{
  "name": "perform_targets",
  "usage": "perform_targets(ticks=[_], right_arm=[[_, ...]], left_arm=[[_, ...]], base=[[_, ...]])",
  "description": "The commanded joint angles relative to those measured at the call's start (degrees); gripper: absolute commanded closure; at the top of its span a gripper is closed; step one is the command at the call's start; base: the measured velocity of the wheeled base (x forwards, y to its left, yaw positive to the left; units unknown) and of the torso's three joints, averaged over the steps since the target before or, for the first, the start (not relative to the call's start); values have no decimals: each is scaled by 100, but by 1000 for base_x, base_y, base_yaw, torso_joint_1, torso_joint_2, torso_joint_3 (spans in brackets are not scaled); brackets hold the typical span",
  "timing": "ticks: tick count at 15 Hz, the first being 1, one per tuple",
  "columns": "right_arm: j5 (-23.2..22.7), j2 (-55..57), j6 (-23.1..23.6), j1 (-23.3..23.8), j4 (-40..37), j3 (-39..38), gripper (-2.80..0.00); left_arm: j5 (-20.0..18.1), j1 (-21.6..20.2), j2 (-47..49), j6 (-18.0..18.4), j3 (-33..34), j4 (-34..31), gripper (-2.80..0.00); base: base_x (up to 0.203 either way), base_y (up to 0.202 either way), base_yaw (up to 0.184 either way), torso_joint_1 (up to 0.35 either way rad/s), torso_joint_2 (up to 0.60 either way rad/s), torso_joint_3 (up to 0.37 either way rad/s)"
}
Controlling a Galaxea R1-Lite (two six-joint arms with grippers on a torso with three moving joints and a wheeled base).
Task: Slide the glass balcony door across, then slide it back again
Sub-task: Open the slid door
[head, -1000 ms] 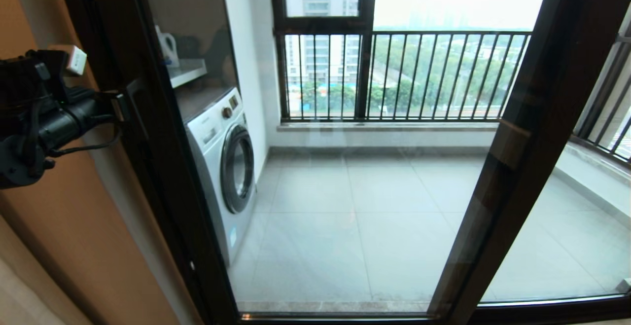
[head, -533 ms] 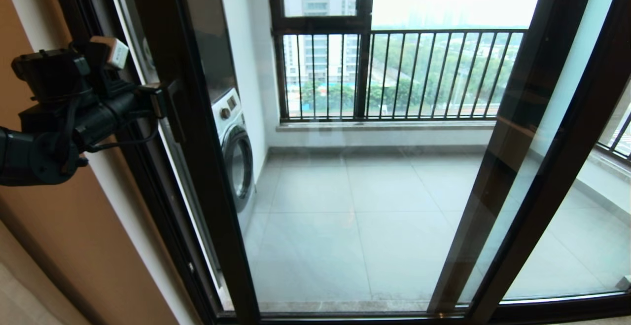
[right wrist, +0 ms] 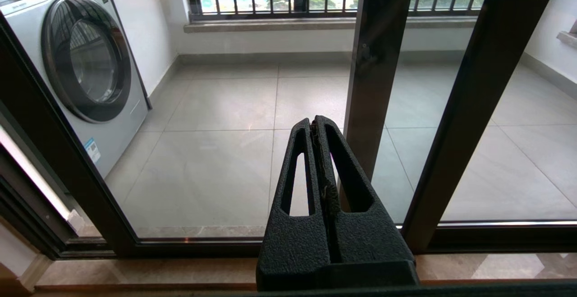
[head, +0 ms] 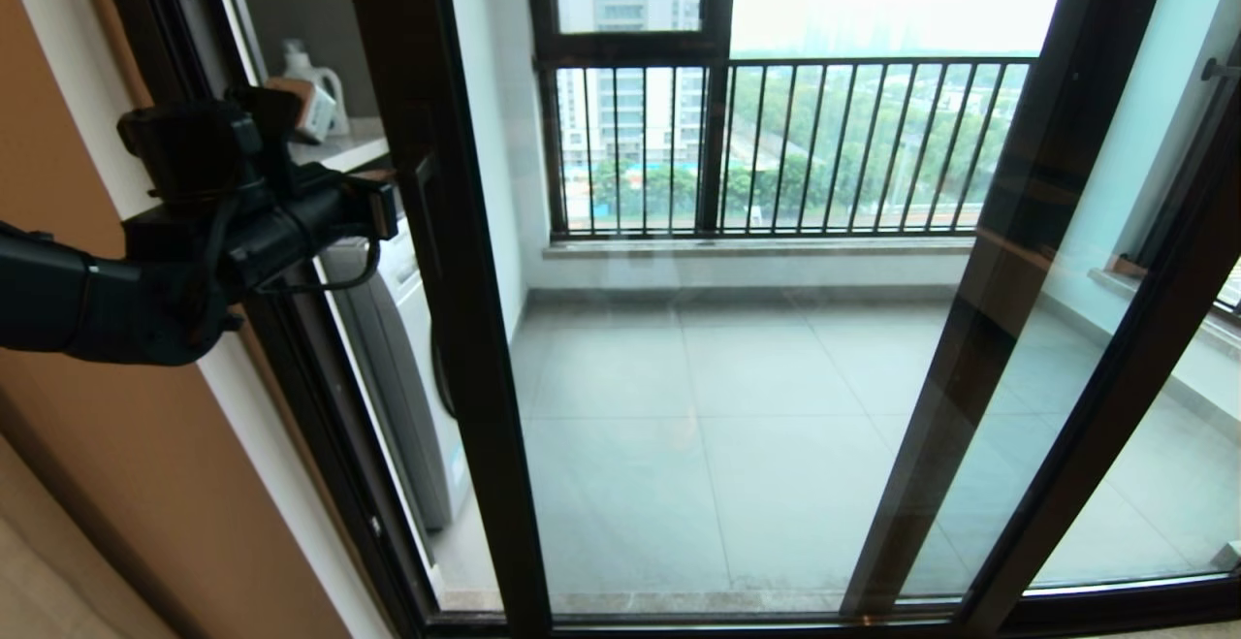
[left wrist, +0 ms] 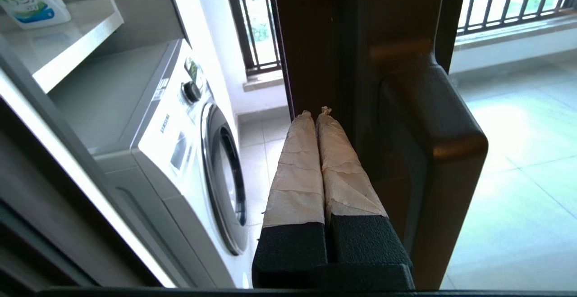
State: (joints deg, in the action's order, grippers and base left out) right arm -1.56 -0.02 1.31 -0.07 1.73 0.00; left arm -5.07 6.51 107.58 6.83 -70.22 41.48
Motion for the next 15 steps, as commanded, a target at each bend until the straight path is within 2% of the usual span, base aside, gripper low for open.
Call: perform_targets(ticks=[1,4,15], right_arm=[[-3,2,9,-1,3,-68,0],[-3,2,1,-1,3,-69,0],[-3,2,7,-1,3,-70,0]], left_arm=[[235,280,201,3,-234,22,0],[519,624,469,6,-575,12,0],[709,1595,527,11,-737,-193,0]], base=[[0,0,0,0,0,0],[0,0,0,0,0,0],[0,0,0,0,0,0]])
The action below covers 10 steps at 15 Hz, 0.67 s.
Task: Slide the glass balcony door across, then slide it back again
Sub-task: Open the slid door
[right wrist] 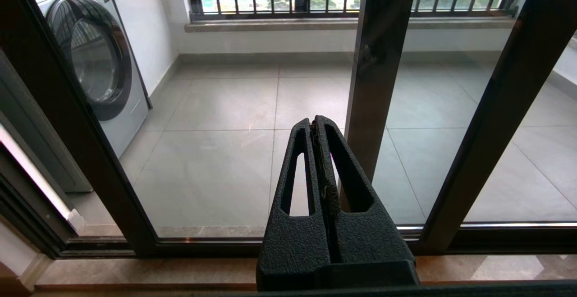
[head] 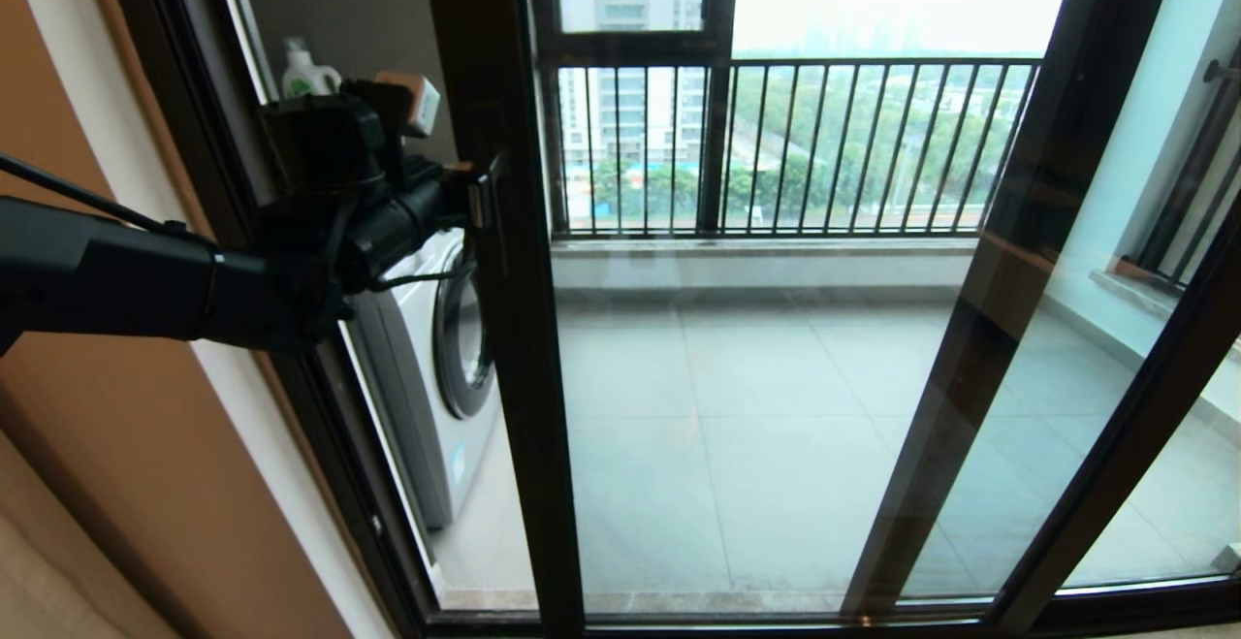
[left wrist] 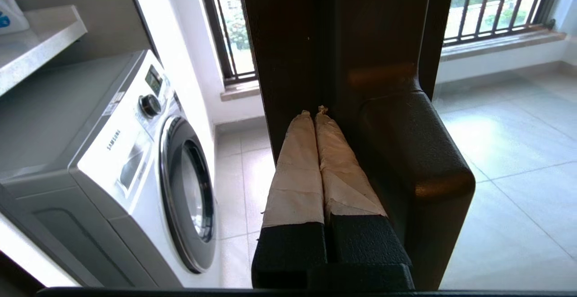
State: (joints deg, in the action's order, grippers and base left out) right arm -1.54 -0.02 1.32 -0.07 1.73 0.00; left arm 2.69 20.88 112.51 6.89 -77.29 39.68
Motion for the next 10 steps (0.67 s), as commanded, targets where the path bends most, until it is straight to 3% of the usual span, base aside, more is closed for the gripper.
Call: perform_targets(ticks=[1,4,6,10], right_arm=[[-5,2,4,-1,3,-70,0],[-5,2,1,-1,3,-70,0],[-5,2,2,-1,3,-69,0],[-5,2,0,-1,3,-70,0]], left_arm=[[-52,269,75,5,-93,-28,0],[224,562,338,29,-418,-31,0],[247,671,566,305,-558,-23,0],[463,1019,873,348,-1058,-170,0]], base=[[0,0,0,0,0,0],[0,0,0,0,0,0],[0,0,0,0,0,0],[0,0,0,0,0,0]])
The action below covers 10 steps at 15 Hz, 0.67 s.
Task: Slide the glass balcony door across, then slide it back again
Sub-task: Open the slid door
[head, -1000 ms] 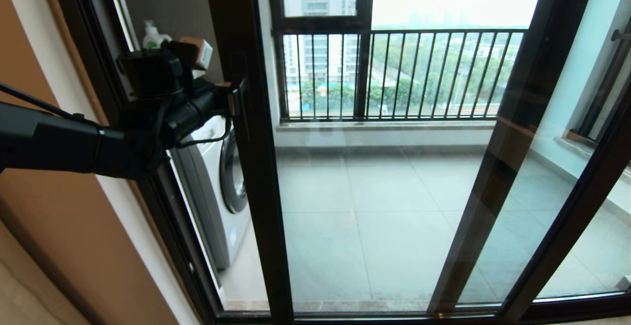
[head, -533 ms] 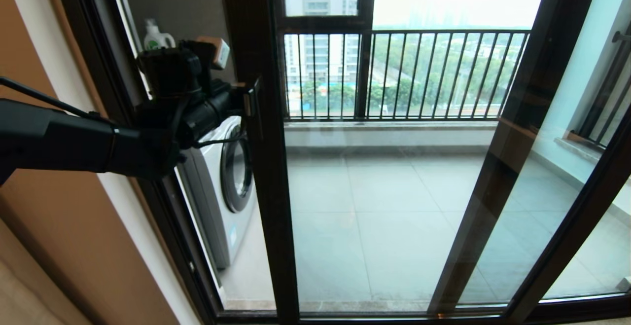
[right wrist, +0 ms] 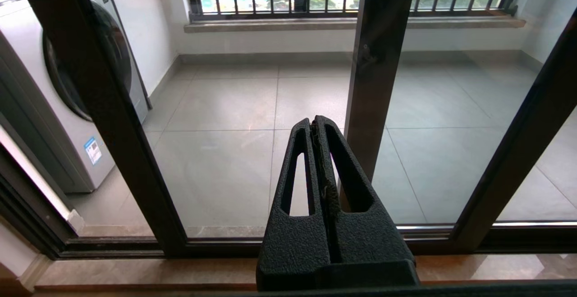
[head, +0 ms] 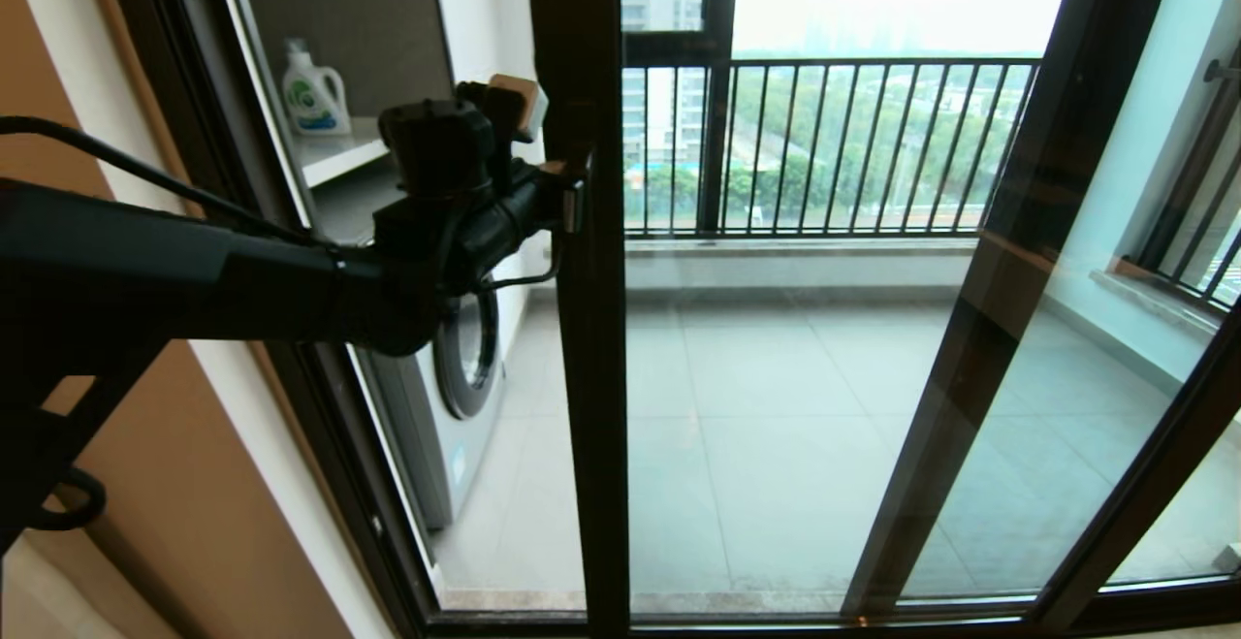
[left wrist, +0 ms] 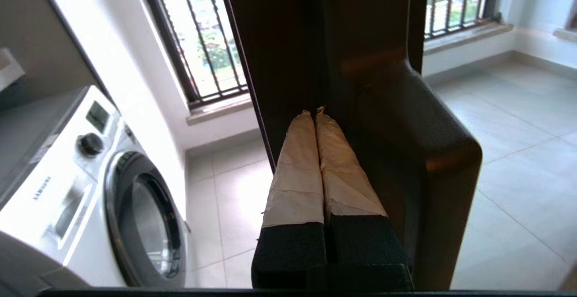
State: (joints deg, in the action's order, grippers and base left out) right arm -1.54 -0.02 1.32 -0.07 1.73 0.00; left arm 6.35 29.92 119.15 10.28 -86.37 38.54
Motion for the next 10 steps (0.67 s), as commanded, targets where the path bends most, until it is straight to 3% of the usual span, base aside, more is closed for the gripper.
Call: perform_targets(ticks=[1,4,10], right_arm=[[-5,2,0,-1,3,-62,0],[-5,2,1,-1,3,-70,0],[-5,2,8,-1,3,-62,0]], left_arm=[[105,179,241,9,-271,-88,0],[234,367,454,17,-741,-296,0],[553,340,187,-42,-420,-286,0]], base=[[0,0,0,0,0,0],[0,0,0,0,0,0],[0,0,0,0,0,0]])
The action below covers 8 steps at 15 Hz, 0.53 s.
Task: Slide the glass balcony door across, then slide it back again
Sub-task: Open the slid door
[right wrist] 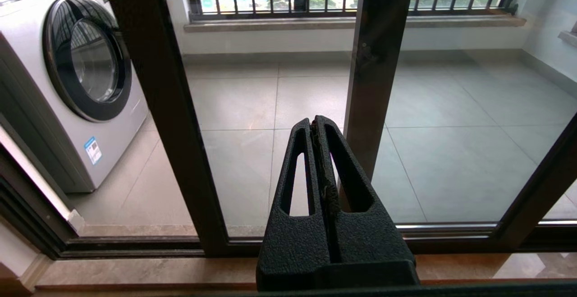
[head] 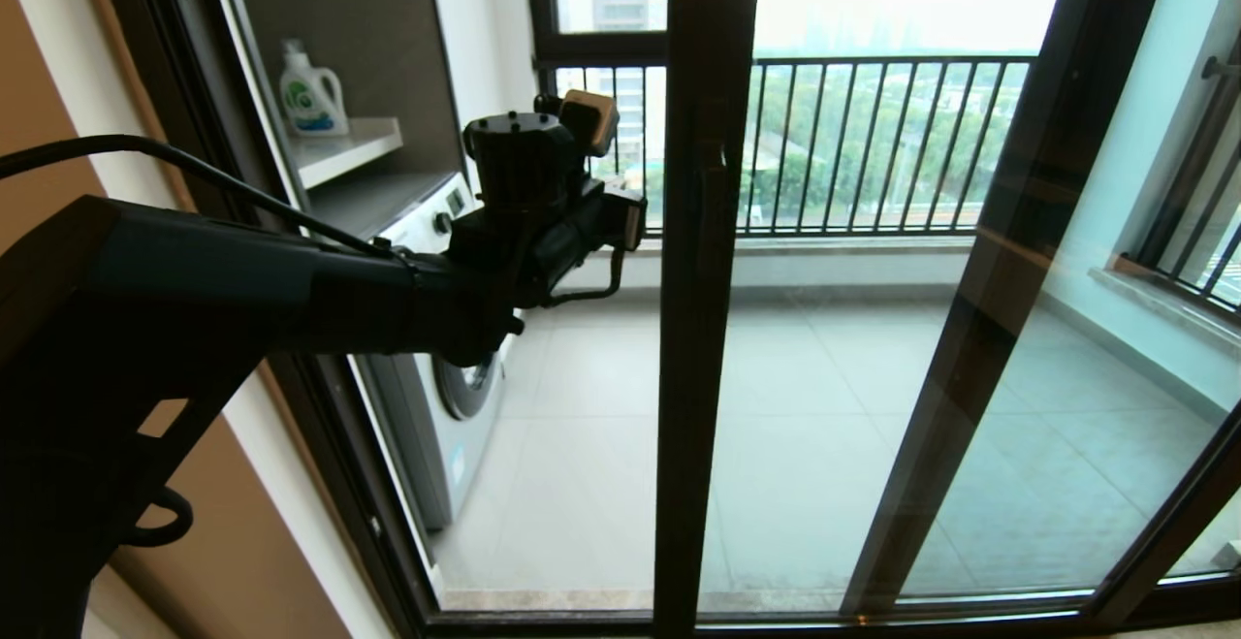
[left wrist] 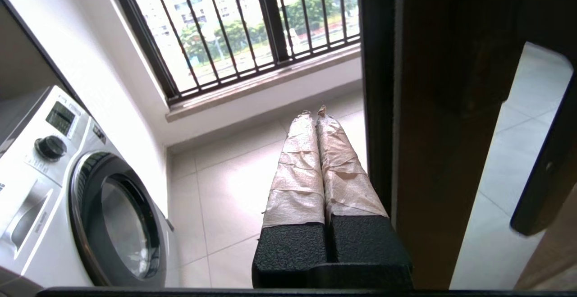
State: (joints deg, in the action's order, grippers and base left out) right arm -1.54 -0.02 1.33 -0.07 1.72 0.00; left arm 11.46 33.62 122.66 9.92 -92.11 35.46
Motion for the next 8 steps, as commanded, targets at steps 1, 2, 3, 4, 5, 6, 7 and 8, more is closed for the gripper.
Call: perform_targets(ticks=[1,2,3,4,5,6,7,8], right_arm=[[-5,2,6,-1,4,-70,0],[-5,2,-1,-1,4,-70,0],[-5,2,-1,-1,4,-70,0],[-5,2,-1,-1,4,-62,0],[-5,2,8,-1,4,-70,0],[-5,2,-1,-1,4,-70,0],[-5,2,-1,-1,4,-62,0],[-5,2,-1,-1,4,-70,0]], left_arm=[[47,-67,-312,-15,369,22,0],[45,-106,-503,-22,611,28,0],[39,-174,-736,-47,898,46,0],[35,-266,-1017,-97,1208,60,0],[23,-354,-1301,-157,1529,66,0],[-6,-441,-1636,-254,1874,70,0],[-69,-525,-2099,-356,2259,71,0],[-160,-622,-2588,-434,2676,72,0]], base=[[0,0,0,0,0,0],[0,0,0,0,0,0],[0,0,0,0,0,0],[0,0,0,0,0,0],[0,0,0,0,0,0],[0,0,0,0,0,0],[0,0,0,0,0,0],[0,0,0,0,0,0]])
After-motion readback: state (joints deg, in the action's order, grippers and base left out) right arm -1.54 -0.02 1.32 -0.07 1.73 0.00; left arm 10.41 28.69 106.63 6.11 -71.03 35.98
